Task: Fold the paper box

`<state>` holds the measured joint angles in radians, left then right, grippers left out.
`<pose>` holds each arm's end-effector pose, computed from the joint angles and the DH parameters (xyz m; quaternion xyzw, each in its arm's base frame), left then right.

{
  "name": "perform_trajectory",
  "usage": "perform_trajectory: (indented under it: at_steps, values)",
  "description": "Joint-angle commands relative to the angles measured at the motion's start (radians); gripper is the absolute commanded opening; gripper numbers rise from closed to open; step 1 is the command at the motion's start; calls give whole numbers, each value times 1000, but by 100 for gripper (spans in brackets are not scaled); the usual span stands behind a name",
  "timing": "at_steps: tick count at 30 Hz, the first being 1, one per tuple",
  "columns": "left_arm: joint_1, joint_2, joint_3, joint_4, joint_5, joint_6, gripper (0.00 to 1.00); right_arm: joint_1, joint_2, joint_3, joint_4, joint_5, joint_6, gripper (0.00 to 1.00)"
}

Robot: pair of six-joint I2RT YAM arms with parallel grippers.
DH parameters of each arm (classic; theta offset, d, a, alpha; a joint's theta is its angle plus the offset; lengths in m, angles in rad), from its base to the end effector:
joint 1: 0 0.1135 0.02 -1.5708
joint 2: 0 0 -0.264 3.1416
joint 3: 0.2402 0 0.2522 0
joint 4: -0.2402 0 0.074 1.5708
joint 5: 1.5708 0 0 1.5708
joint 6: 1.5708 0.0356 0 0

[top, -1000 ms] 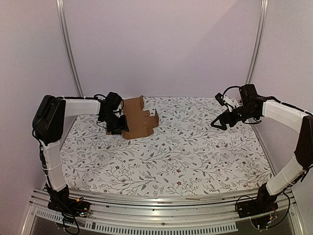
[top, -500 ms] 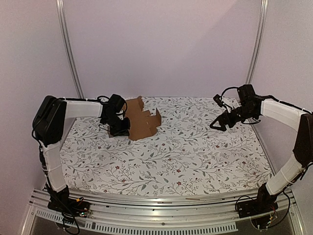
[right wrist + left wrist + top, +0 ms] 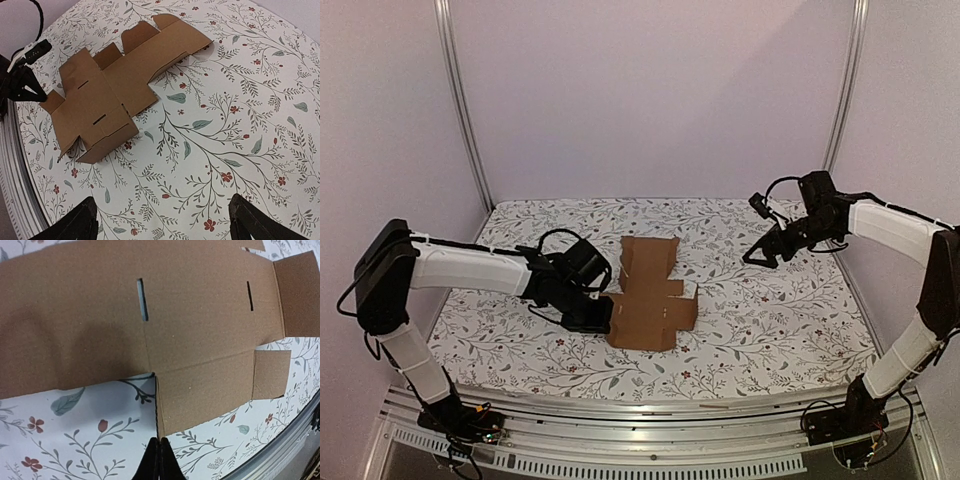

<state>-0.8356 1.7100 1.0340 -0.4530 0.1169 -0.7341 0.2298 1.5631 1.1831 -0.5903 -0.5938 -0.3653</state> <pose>0.2196 -0.2490 0.1696 0.0622 0.9721 -0.1949 0.1145 0.3131 0.0937 0.2570 -0.3505 0.8480 0.2597 0.3011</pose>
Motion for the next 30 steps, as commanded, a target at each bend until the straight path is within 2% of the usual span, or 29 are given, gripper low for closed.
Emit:
perform_trajectory:
  at_steps: [1, 2, 5, 7, 11, 15, 19, 24, 30]
  values:
    - [-95, -41, -62, 19, -24, -50, 0, 30, 23, 24, -33, -2, -12, 90]
    - [-114, -50, -66, 19, -11, -52, 3, 35, 26, 25, -34, -1, -12, 90]
    - [-155, -67, -24, -30, 20, -39, 35, 48, 39, 34, -41, 0, -16, 90]
    - [-166, -85, 41, -113, -12, -6, 43, 55, 48, 41, -52, -3, -18, 90]
    - [-153, -118, 179, -246, -141, 87, 49, 57, 61, 54, -69, -21, -14, 90]
    - [-60, -59, 285, -287, -190, 130, 49, 57, 54, 56, -73, -21, -14, 89]
    - [26, 54, 409, -291, -200, 162, 50, 58, 42, 53, -76, -15, -19, 89]
    - [72, 212, 546, -299, -180, 182, 55, 58, 41, 53, -83, -12, -32, 89]
    - [100, 338, 608, -287, -161, 164, 50, 59, 49, 57, -95, -20, -43, 89]
